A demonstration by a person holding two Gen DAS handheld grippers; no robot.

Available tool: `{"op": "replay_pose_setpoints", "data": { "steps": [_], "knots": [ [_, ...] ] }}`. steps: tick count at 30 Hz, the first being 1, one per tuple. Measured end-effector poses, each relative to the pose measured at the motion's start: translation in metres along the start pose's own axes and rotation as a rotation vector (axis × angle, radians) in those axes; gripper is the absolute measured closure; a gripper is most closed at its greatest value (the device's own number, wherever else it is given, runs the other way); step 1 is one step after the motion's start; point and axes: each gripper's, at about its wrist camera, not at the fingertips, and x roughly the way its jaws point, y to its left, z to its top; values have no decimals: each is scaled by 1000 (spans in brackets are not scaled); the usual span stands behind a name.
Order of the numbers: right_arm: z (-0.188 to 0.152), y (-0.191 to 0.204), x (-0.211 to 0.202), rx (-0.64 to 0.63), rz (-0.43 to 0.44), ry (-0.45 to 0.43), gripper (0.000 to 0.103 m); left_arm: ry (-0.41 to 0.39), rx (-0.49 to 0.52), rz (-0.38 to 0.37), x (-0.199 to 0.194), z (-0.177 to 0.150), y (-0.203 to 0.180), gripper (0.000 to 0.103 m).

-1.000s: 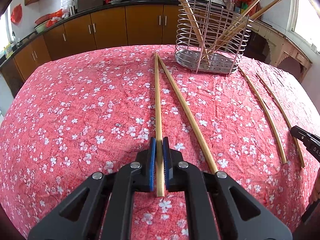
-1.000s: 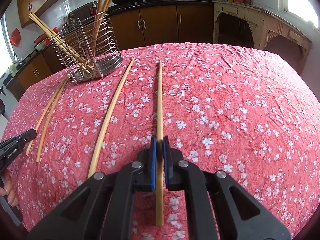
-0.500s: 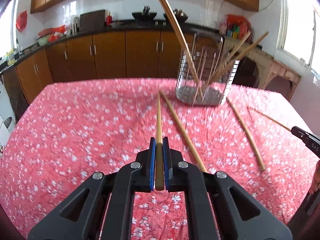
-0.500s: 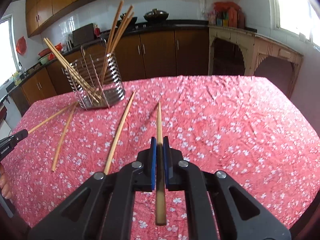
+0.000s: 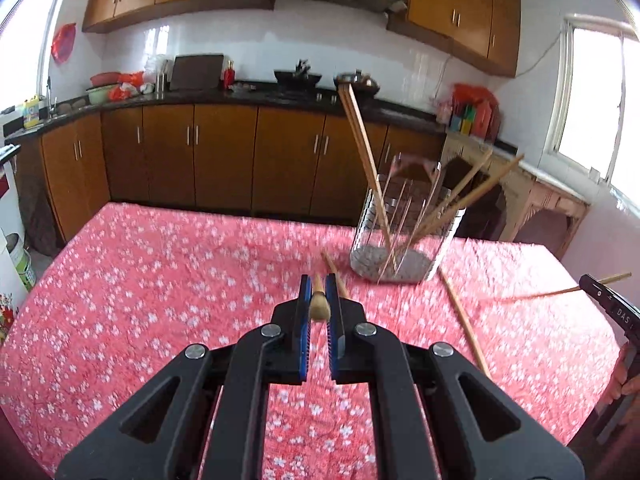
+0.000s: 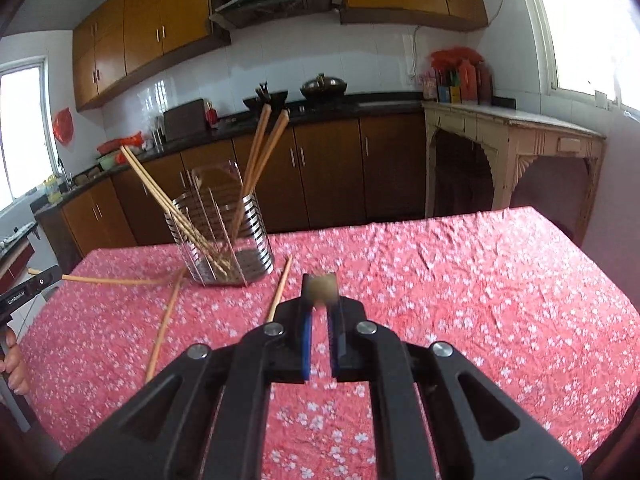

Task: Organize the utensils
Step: 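Lift the right gripper's chopstick over the wire holder while the left gripper carries its chopstick there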

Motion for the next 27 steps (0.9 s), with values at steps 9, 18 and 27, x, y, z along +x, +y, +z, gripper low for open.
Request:
{"op": "replay_pose_setpoints", "data": {
  "steps": [9, 18, 27],
  "knots": [
    [18, -3, -14, 14, 21, -69, 95, -84, -26, -19, -20, 19, 4, 96],
    [19, -1, -10, 11, 25, -64, 95, -101, -33, -15, -22, 25, 7, 96],
    [28, 0, -16, 16, 34, -104, 95, -130, -37, -18, -27, 33, 9, 96]
  ]
}}
